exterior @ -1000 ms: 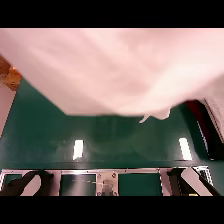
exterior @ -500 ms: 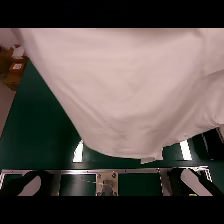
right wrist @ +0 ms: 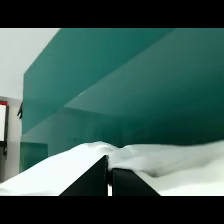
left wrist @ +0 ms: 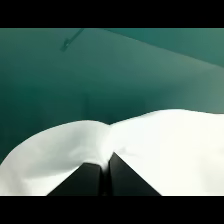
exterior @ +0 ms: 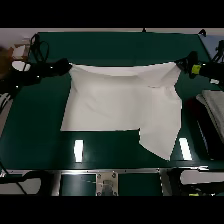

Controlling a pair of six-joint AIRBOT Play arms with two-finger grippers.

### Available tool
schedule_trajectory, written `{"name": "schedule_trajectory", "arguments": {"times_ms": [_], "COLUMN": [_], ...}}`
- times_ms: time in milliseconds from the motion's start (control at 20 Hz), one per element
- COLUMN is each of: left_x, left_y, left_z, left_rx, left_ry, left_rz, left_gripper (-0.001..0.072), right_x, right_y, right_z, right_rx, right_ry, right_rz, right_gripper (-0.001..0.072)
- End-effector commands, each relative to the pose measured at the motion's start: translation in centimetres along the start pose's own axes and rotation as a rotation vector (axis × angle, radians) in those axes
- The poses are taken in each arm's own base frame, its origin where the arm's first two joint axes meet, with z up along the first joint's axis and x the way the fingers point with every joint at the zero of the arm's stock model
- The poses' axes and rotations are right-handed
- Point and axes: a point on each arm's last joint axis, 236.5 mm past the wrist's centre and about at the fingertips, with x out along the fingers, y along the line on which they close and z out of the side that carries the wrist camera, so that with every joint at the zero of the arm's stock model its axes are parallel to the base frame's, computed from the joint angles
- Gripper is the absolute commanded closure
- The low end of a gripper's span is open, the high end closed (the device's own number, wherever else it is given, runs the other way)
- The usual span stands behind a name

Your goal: Fold the shirts.

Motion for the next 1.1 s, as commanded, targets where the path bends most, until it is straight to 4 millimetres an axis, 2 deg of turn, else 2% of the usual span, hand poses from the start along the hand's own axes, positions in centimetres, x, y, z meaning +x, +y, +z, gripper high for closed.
{"name": "schedule_trajectory", "arguments": {"times_ms": [0,50,100,150,200,250,300,400,450,550,600,650,700,800,850,1050], "left_x": [3.3,3.4,3.5,3.6,3.6,3.5,3.2,1.6,-0.1,-4.1,-6.2,-8.0,-9.7,-12.7,-13.6,-14.1], "left_y": [3.9,4.3,4.9,5.4,5.5,5.7,5.7,5.0,4.6,4.7,5.6,6.7,8.1,10.7,11.3,11.6], "left_z": [-1.2,-0.9,-0.5,-0.1,0.1,0.5,1.0,2.8,3.8,4.5,4.0,2.7,0.5,-5.2,-8.0,-17.6], "left_rx": [0.005,-0.005,-0.008,-0.013,-0.023,-0.028,-0.029,-0.030,-0.021,-0.016,-0.045,-0.065,-0.074,-0.111,-0.137,-0.313], "left_ry": [-0.018,-0.035,-0.057,-0.078,-0.089,-0.099,-0.098,-0.070,-0.036,0.060,0.130,0.208,0.309,0.542,0.636,0.832], "left_rz": [0.073,0.085,0.105,0.121,0.124,0.128,0.118,0.052,0.004,-0.070,-0.084,-0.081,-0.071,-0.020,-0.015,-0.059], "left_gripper": [0.0681,0.0680,0.0545,0.0342,0.0271,0.0267,0.0266,0.0266,0.0266,0.0268,0.0267,0.0268,0.0268,0.0268,0.0268,0.0268], "right_x": [5.0,5.9,6.6,7.1,7.3,7.2,6.7,4.0,2.2,-1.9,-3.7,-5.6,-7.2,-10.3,-11.5,-15.3], "right_y": [-5.0,-5.2,-5.0,-4.6,-4.1,-3.5,-3.0,-2.1,-2.0,-3.0,-4.1,-5.4,-6.8,-9.5,-10.3,-12.8], "right_z": [-1.4,-1.3,-1.0,-0.6,-0.3,0.2,0.8,2.1,2.5,2.0,1.1,0.0,-1.2,-3.5,-4.4,-6.4], "right_rx": [0.086,0.083,0.072,0.058,0.046,0.034,0.023,0.005,0.006,0.022,0.035,0.047,0.066,0.098,0.116,0.191], "right_ry": [0.079,0.086,0.089,0.089,0.085,0.078,0.076,0.102,0.125,0.190,0.230,0.266,0.288,0.289,0.274,0.196], "right_rz": [-0.032,-0.029,-0.022,-0.014,-0.007,0.001,0.014,0.057,0.077,0.082,0.056,0.017,-0.023,-0.105,-0.124,-0.152], "right_gripper": [0.0694,0.0694,0.0694,0.0693,0.0668,0.0547,0.0475,0.0482,0.0489,0.0501,0.0501,0.0502,0.0501,0.0501,0.0501,0.0500]}}
